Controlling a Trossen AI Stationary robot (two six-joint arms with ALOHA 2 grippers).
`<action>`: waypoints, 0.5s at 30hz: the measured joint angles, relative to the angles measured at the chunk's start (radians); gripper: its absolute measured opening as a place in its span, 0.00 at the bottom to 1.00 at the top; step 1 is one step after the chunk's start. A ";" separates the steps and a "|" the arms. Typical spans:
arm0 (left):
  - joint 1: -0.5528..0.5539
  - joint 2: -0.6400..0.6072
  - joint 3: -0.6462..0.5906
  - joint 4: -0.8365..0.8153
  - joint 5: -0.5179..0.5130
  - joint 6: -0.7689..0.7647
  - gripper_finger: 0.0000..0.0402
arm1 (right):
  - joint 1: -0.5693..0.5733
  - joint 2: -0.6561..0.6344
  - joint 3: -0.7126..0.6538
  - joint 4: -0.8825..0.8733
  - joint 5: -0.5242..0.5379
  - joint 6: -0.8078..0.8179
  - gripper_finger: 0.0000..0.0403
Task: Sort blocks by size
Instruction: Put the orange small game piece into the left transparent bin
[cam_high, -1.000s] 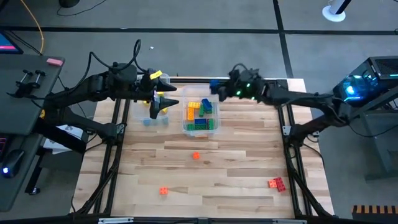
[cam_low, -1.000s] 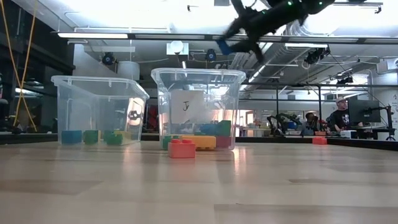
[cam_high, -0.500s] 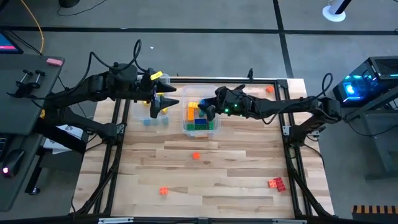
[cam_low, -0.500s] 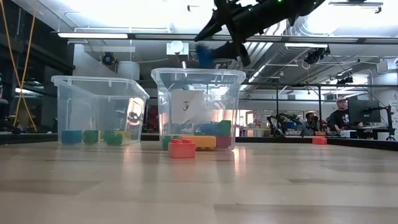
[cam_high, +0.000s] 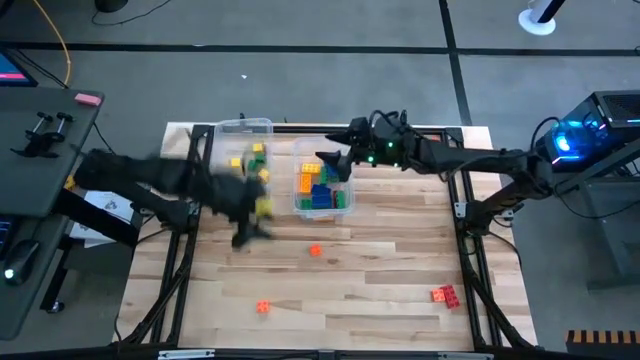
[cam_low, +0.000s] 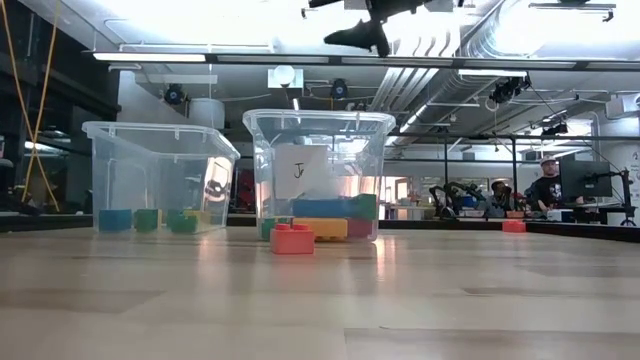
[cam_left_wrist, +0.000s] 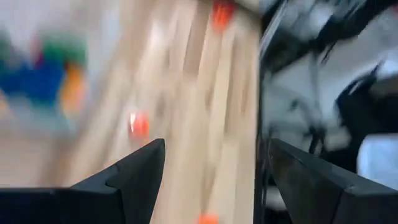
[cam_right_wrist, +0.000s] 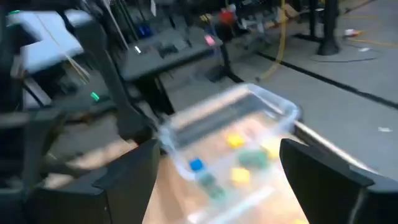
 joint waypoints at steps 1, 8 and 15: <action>-0.071 0.006 -0.050 -0.005 -0.036 -0.062 0.68 | -0.006 -0.002 0.019 -0.042 0.001 -0.027 0.82; -0.477 0.172 -0.291 0.040 -0.123 -0.510 0.68 | -0.050 -0.012 0.102 -0.239 0.003 -0.108 0.82; -0.579 0.456 -0.207 0.061 -0.181 -0.449 0.67 | -0.099 -0.011 0.093 -0.333 0.003 -0.100 0.82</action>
